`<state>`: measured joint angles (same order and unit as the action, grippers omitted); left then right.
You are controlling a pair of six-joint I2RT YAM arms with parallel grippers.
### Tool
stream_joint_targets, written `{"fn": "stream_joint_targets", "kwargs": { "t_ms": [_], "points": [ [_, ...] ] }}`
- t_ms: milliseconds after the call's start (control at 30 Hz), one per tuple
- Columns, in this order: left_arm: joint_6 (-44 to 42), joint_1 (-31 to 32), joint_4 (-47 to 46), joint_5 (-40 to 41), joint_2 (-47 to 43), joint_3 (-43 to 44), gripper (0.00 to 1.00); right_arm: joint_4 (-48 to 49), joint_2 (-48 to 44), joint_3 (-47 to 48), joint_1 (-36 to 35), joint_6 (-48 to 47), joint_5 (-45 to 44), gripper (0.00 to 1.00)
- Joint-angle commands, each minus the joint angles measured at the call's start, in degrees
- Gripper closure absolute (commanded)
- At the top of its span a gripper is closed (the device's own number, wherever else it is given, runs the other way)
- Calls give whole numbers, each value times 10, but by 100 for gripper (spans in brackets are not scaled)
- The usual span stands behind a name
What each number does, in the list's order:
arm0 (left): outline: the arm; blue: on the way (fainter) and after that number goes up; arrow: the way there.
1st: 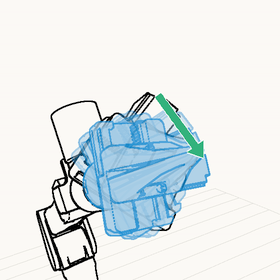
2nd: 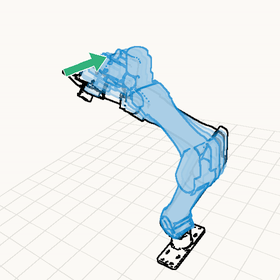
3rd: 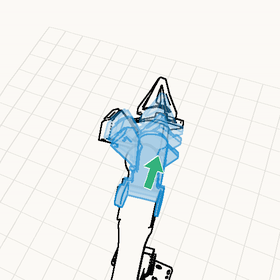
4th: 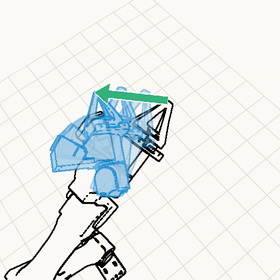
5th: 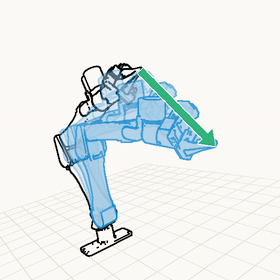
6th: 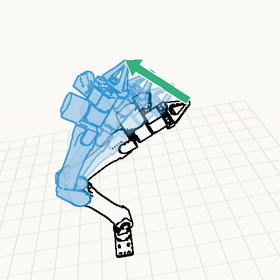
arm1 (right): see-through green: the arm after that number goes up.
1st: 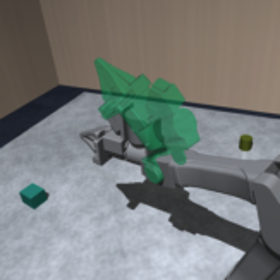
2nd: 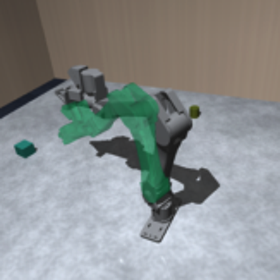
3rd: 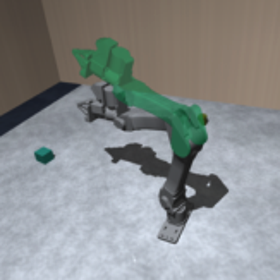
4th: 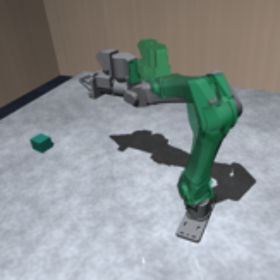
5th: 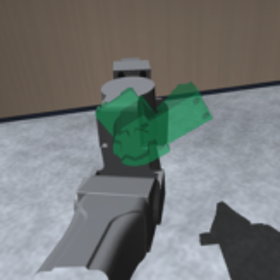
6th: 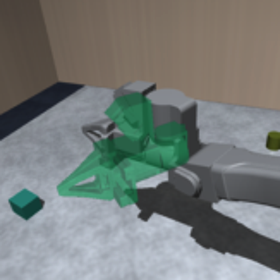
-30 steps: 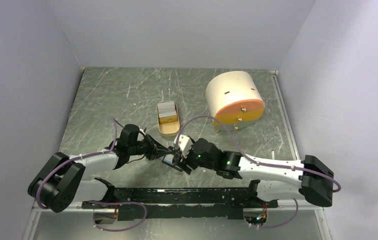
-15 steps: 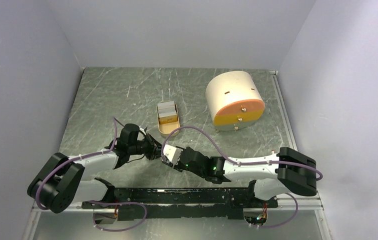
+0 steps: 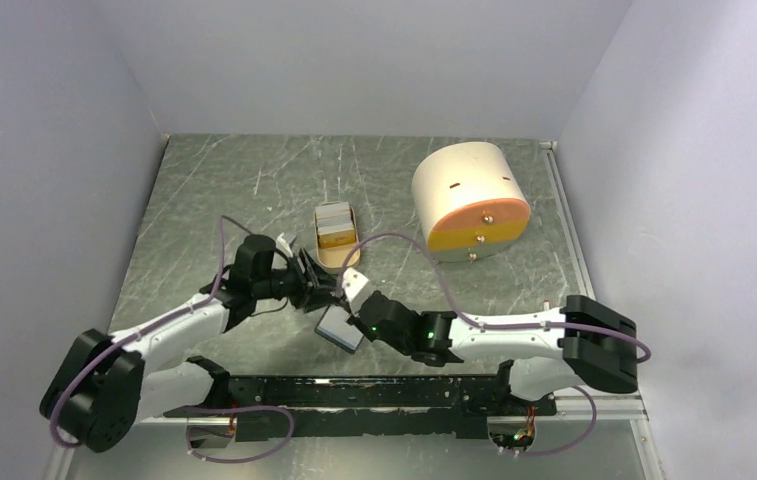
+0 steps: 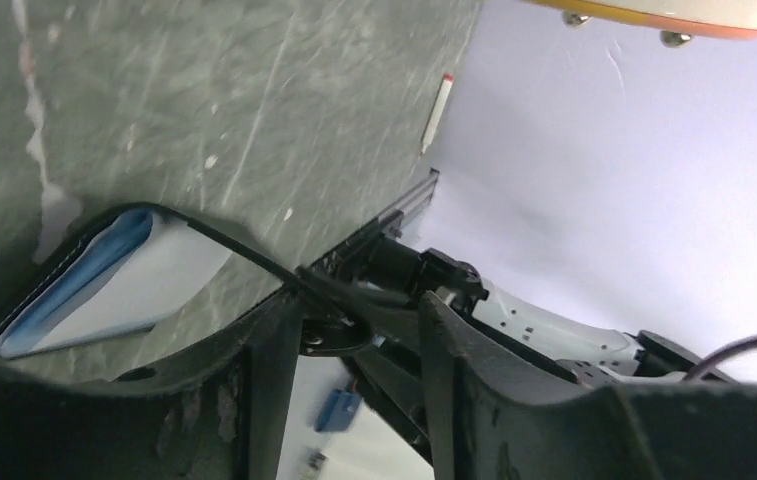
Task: Put the credit cards into the card holder
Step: Open the card holder at the center of the board.
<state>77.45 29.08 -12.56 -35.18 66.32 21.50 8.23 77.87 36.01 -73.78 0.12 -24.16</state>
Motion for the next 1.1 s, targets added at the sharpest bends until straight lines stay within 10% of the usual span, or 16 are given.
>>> {"fn": "stream_joint_targets", "kwargs": {
  "t_ms": [0,367,1067],
  "points": [
    [-165,-2,219,101,-64,114,47,-41,-42,6,-1,261,-3,100],
    [-244,-2,348,181,-167,107,47,-45,-126,-107,0,581,-56,100],
    [-198,57,53,61,-27,-39,49,-37,-194,-245,23,739,-71,100]
  ]
}}
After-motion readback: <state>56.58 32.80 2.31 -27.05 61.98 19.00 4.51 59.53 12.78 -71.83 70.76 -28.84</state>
